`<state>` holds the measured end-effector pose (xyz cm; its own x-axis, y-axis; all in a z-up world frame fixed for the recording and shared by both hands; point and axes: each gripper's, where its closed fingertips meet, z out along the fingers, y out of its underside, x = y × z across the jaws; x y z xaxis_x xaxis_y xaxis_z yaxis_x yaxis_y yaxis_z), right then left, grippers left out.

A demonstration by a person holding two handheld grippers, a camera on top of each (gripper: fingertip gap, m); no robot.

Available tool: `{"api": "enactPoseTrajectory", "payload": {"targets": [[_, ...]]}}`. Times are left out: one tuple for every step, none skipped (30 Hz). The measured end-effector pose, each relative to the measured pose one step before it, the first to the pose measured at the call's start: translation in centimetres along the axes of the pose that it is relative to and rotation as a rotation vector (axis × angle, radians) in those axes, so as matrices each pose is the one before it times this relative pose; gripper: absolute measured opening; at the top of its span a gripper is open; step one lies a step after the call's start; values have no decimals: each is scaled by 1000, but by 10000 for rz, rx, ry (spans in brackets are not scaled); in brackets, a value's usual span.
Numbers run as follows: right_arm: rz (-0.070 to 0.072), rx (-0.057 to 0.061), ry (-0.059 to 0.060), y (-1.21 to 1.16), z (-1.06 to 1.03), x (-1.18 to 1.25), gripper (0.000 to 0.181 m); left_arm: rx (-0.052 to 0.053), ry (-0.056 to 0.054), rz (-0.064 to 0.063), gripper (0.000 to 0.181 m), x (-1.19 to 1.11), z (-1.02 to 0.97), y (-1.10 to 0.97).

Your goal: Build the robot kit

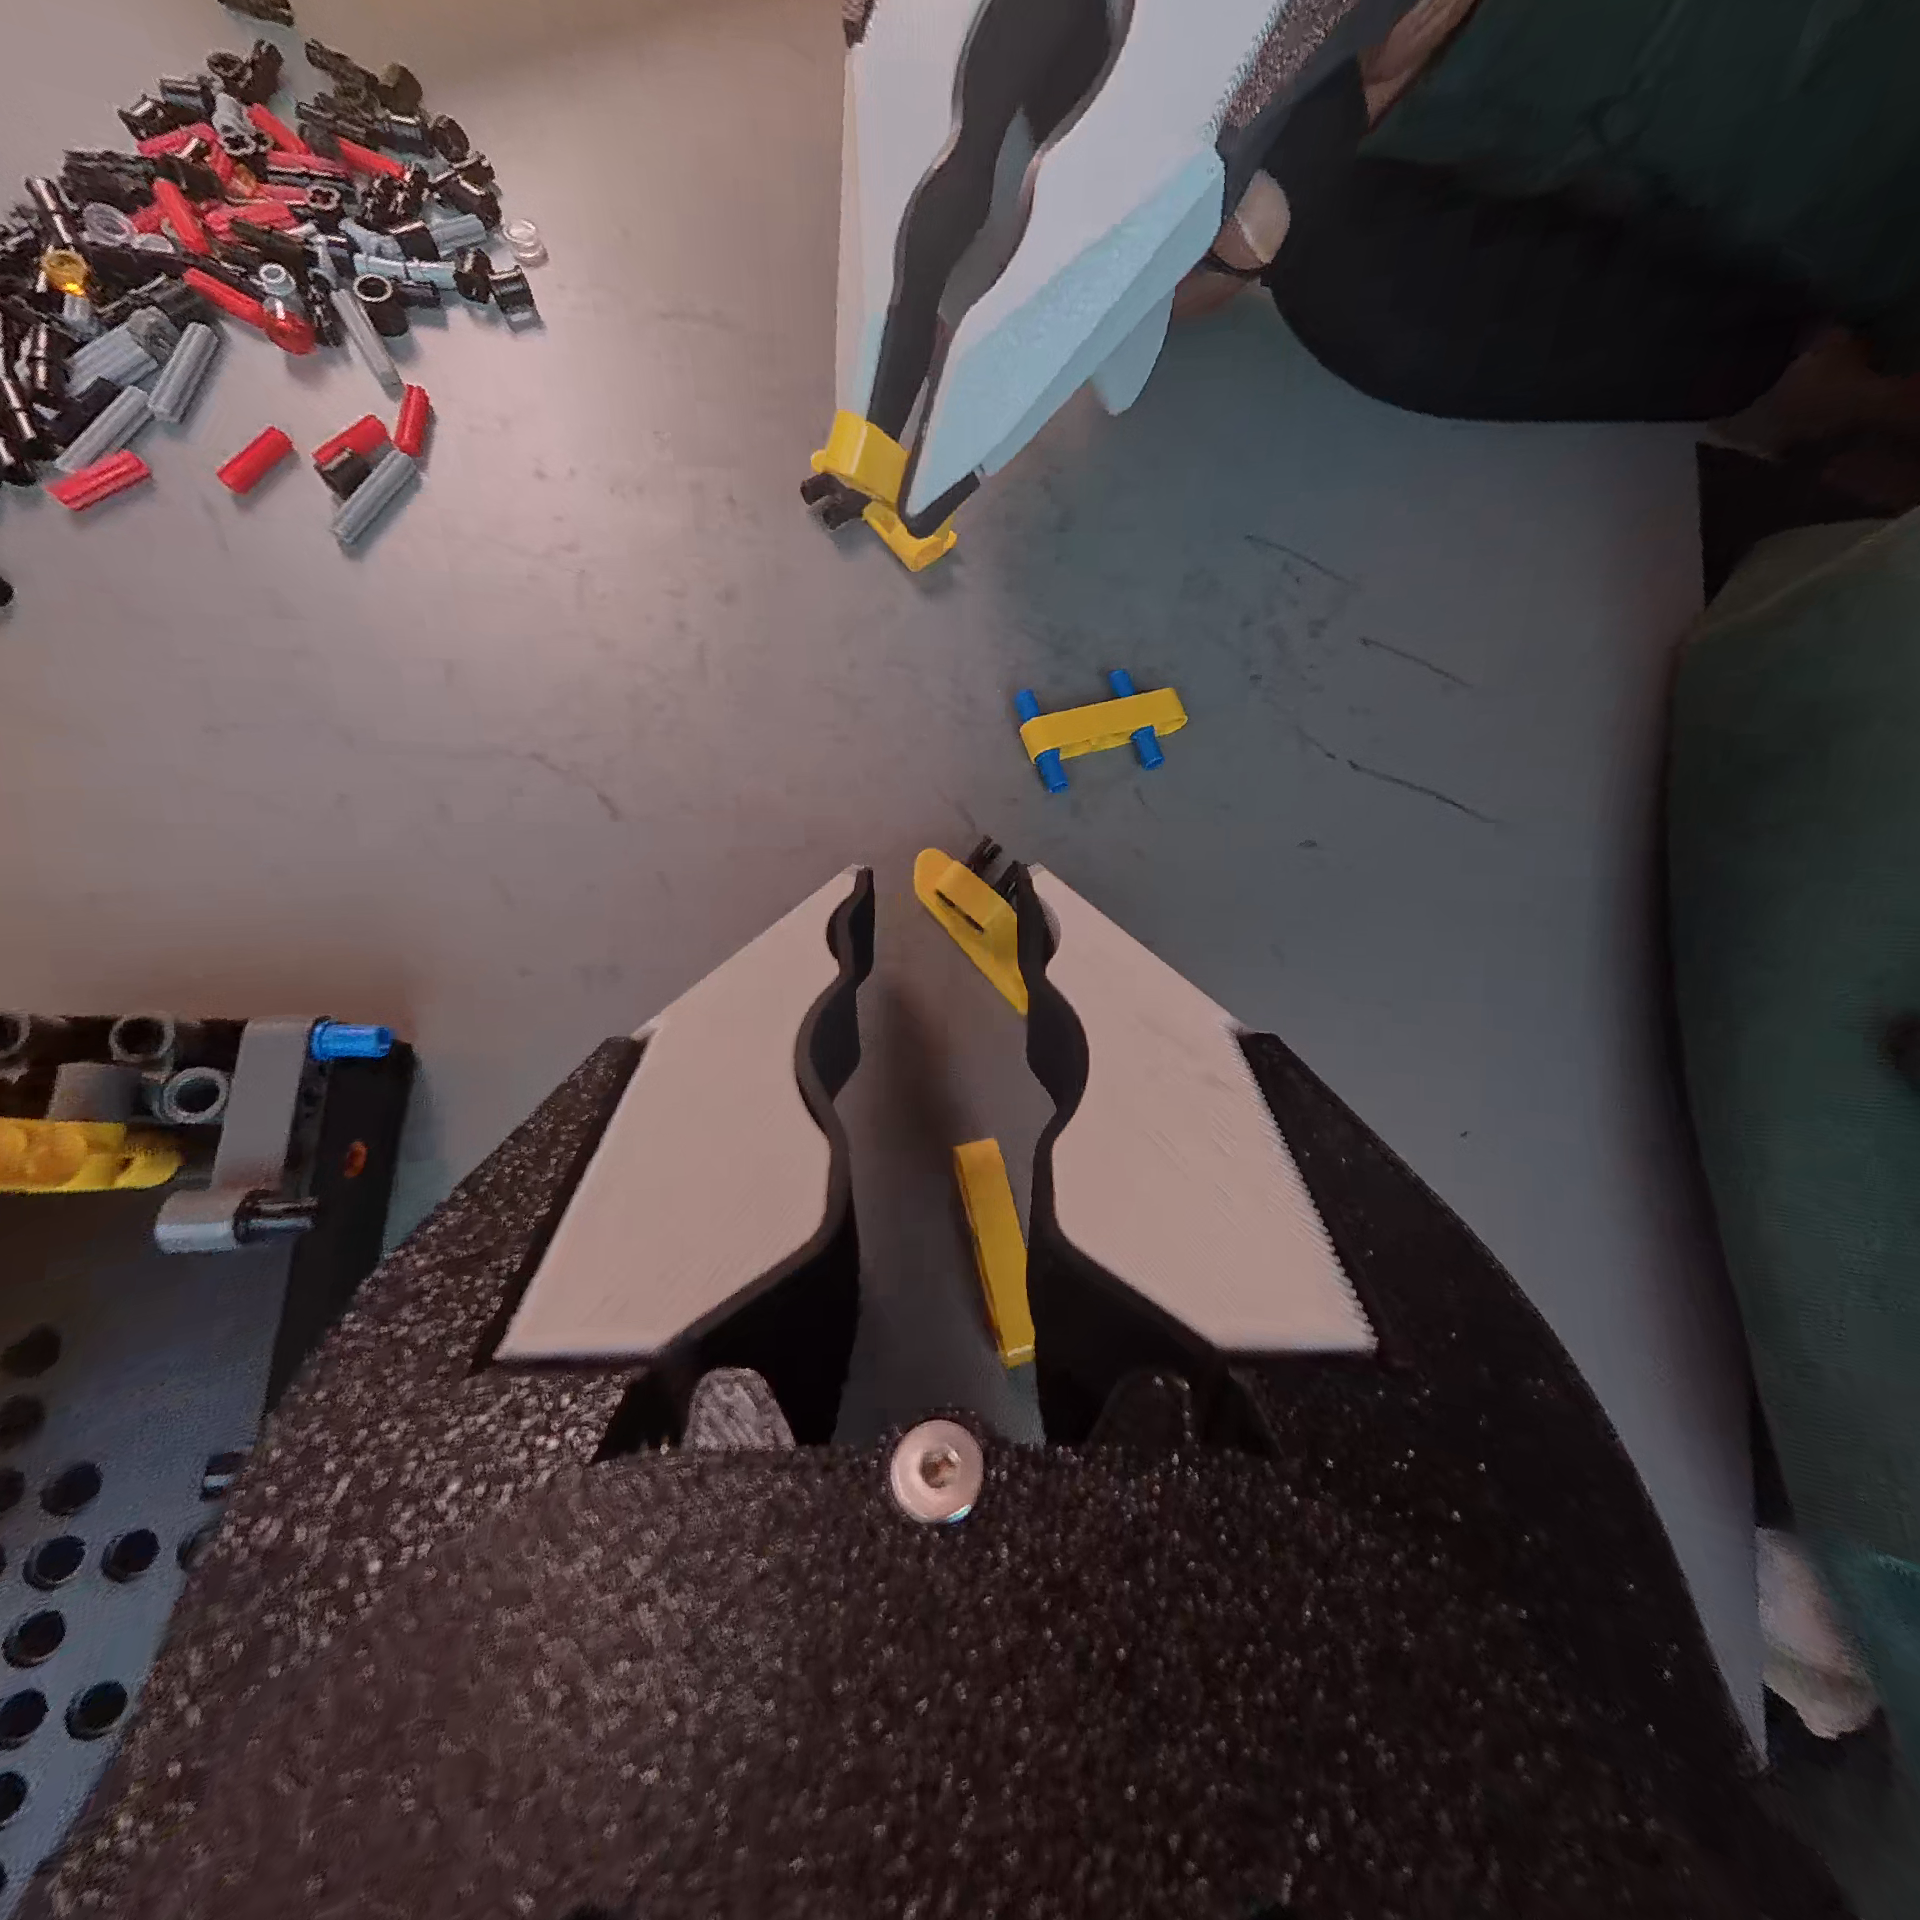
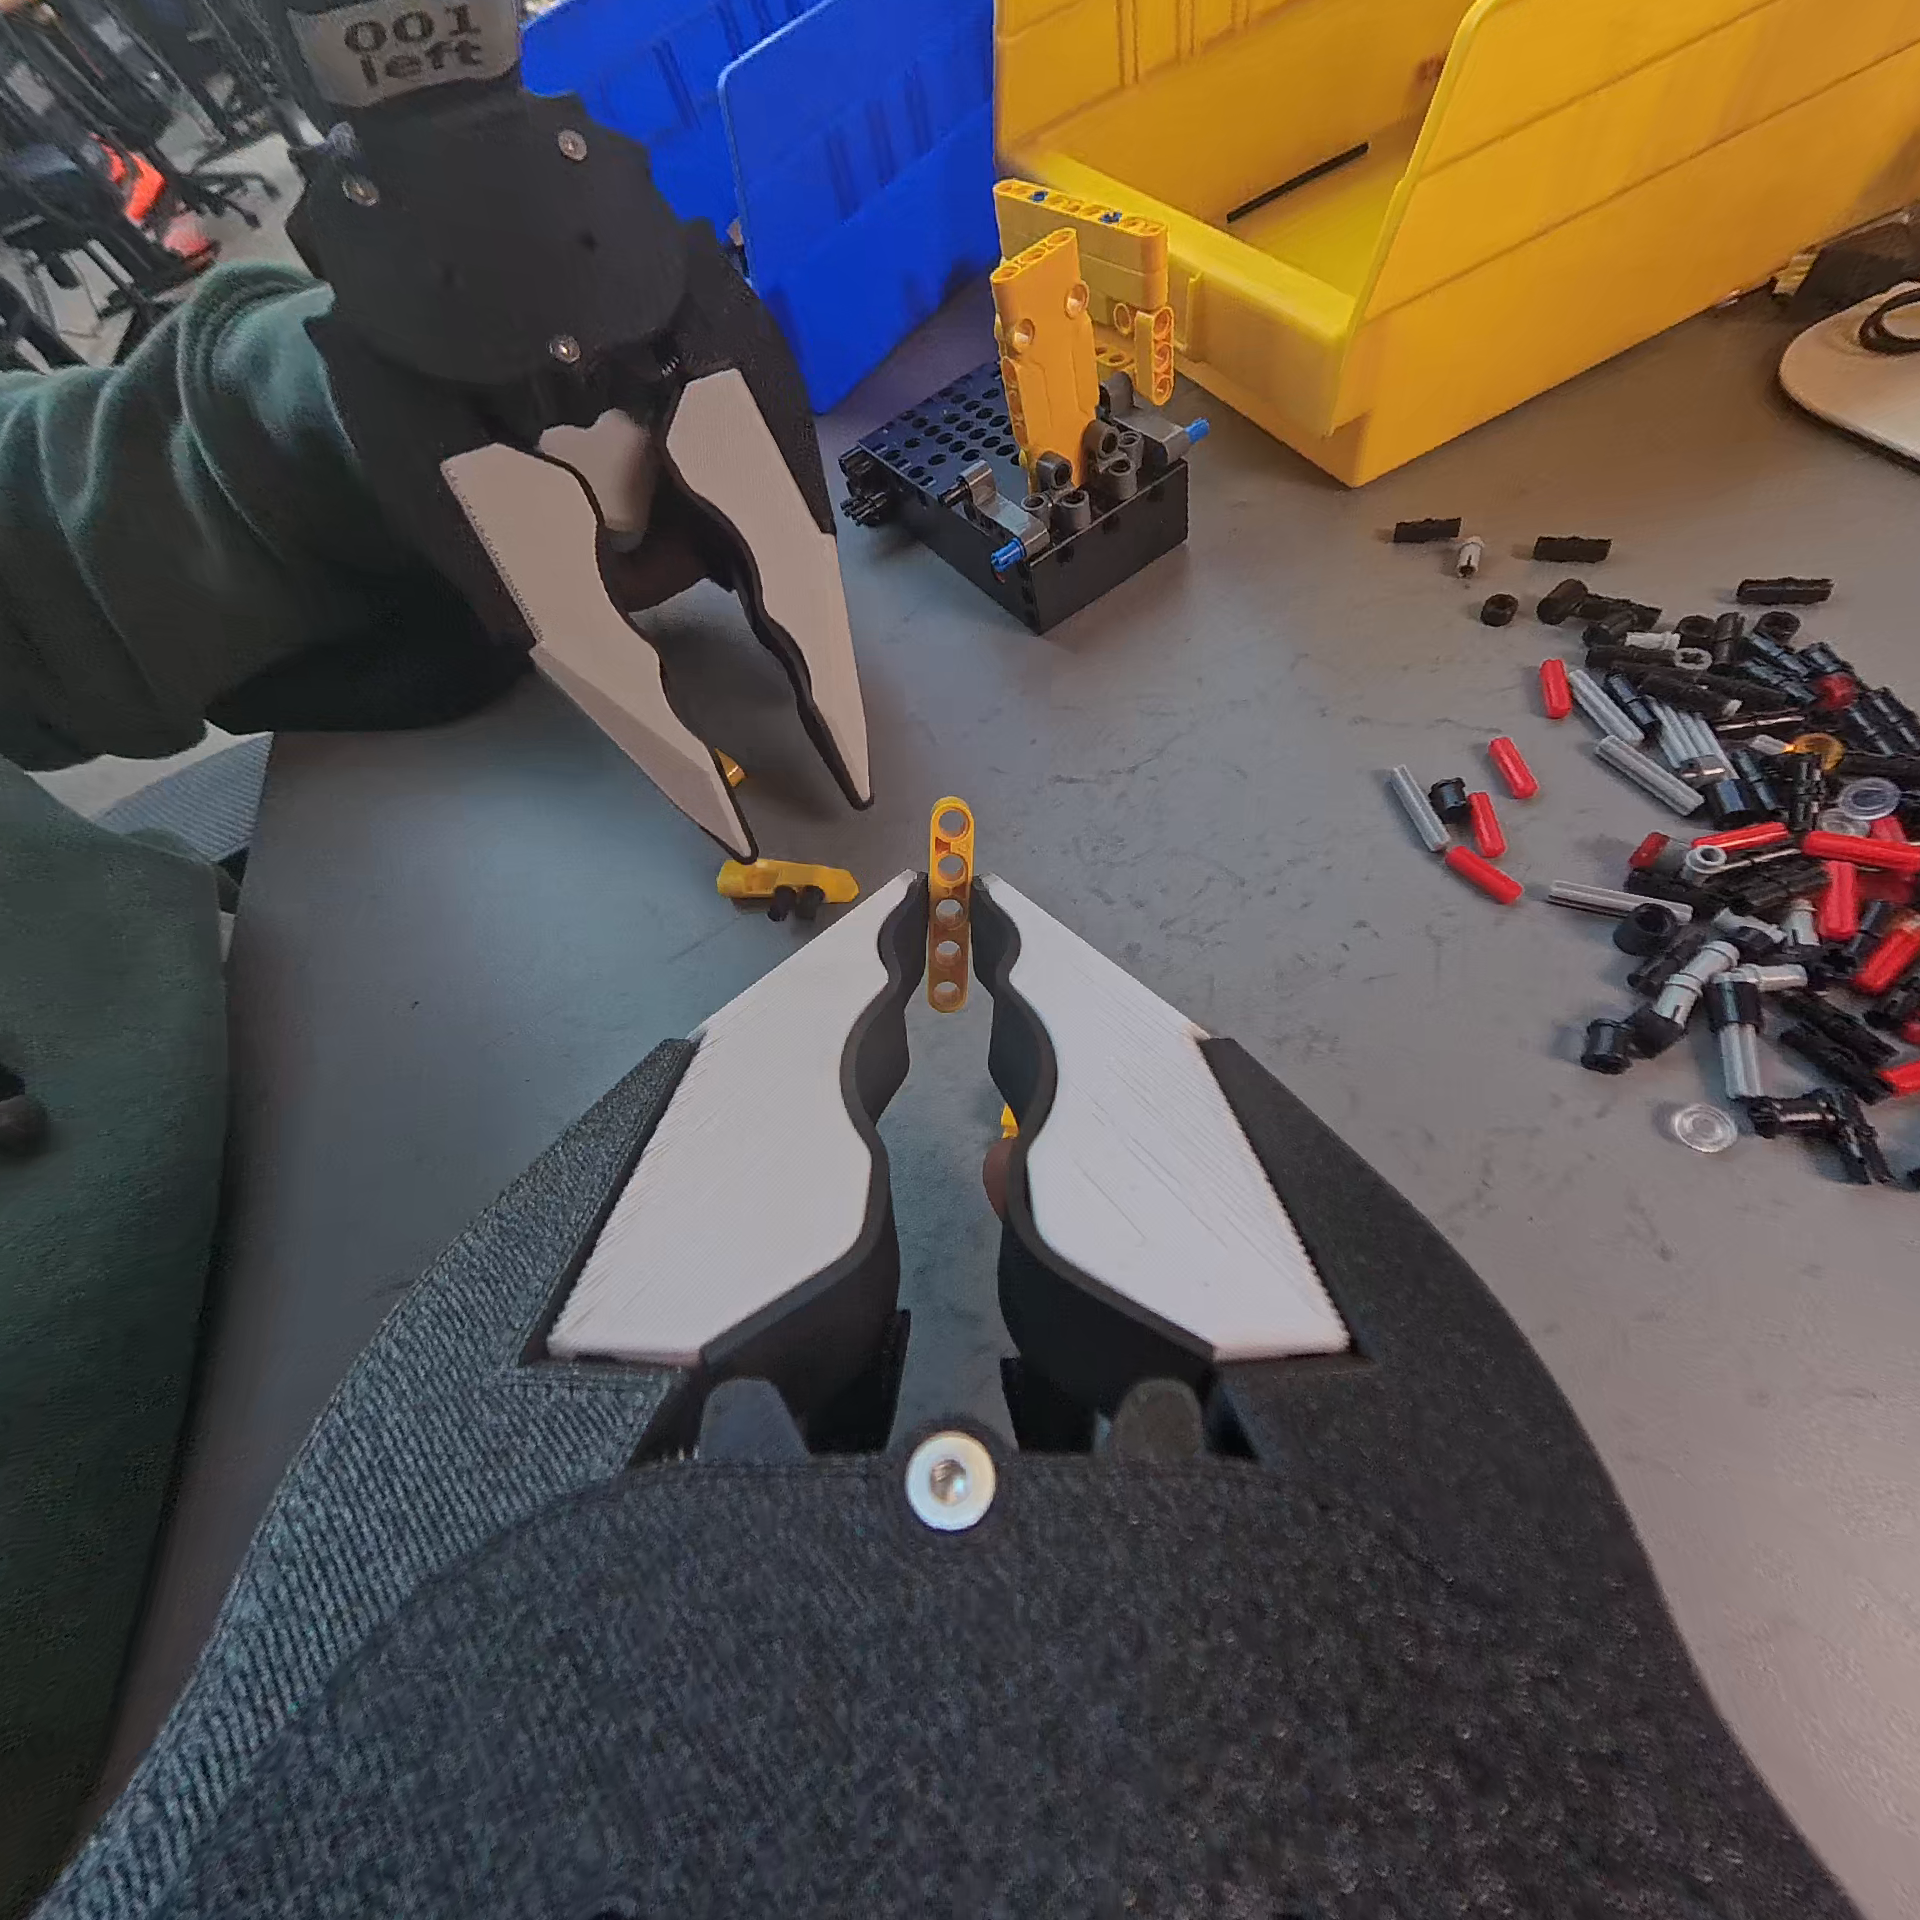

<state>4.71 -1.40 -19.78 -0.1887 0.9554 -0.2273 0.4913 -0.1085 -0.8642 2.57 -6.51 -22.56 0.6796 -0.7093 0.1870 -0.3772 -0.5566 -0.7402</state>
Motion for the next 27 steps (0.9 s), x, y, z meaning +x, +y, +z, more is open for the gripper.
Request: {"api": "enactPoseTrajectory", "payload": {"targets": [[0,5,-2,-27,-15,-21,7,21,8,-203,26,-246,-274,39],[0,4,-7,-17,-15,-17,7,-15,3,-169,26,-222,-230,117],[2,-7,-13,-3,2,-29,7,-75,37,-141,25,-131,-118,200],[2,-9,-10,0,0,-26,7,-143,66,-111,24,-38,7,297],[2,-11,-7,13,6,-29,7,-159,69,-55,23,43,155,292],[1,-19,-7,10,5,-28,7,-136,55,-6,23,137,250,207],[-8,-18,2,10,8,-19,7,-112,77,24,22,267,287,79],[-19,-15,4,7,-11,-14,7,-85,66,38,23,327,276,-16],[-26,-8,10,9,-21,-14,7,-50,-54,34,25,161,227,-111],[-20,-5,16,-11,-20,9,7,-40,-138,42,27,3,143,-125],[-9,1,6,-12,-38,2,7,-89,-152,56,27,-10,76,-25],[-1,6,-9,-29,-18,-20,7,-110,-210,110,26,-69,56,33],[2,3,-6,-10,-16,6,7,-110,-248,172,24,-76,43,72],[5,-5,1,10,7,11,7,-96,-231,193,23,-24,48,49],[10,-10,-2,30,24,0,7,-92,-197,164,24,38,36,40],[11,-13,-5,38,34,0,7,-100,-175,90,26,65,36,19],[4,-25,0,59,42,6,7,-108,-156,56,28,96,36,9],[-17,-27,19,61,36,15,7,-121,-184,89,30,98,43,17],[-29,-26,29,43,27,33,7,-143,-218,125,31,46,55,28],[-17,-18,21,44,26,22,7,-157,-205,190,32,35,49,34],[2,-7,4,13,8,9,7,-131,-116,212,31,105,21,2],[10,2,-3,0,12,3,7,-52,-46,192,22,123,53,-56],[1,-7,3,9,-8,13,7,44,-56,158,16,10,58,-92],[-9,1,10,1,-18,6,7,102,72,38,15,32,14,-80],[1,21,-7,-41,-24,-23,7,137,167,-113,14,15,-18,-81],[29,43,-37,-95,-43,-54,7,232,147,-164,13,-84,-78,-196],[52,90,-37,-158,-72,-47,7,389,15,-197,13,-368,-200,-416]]}}
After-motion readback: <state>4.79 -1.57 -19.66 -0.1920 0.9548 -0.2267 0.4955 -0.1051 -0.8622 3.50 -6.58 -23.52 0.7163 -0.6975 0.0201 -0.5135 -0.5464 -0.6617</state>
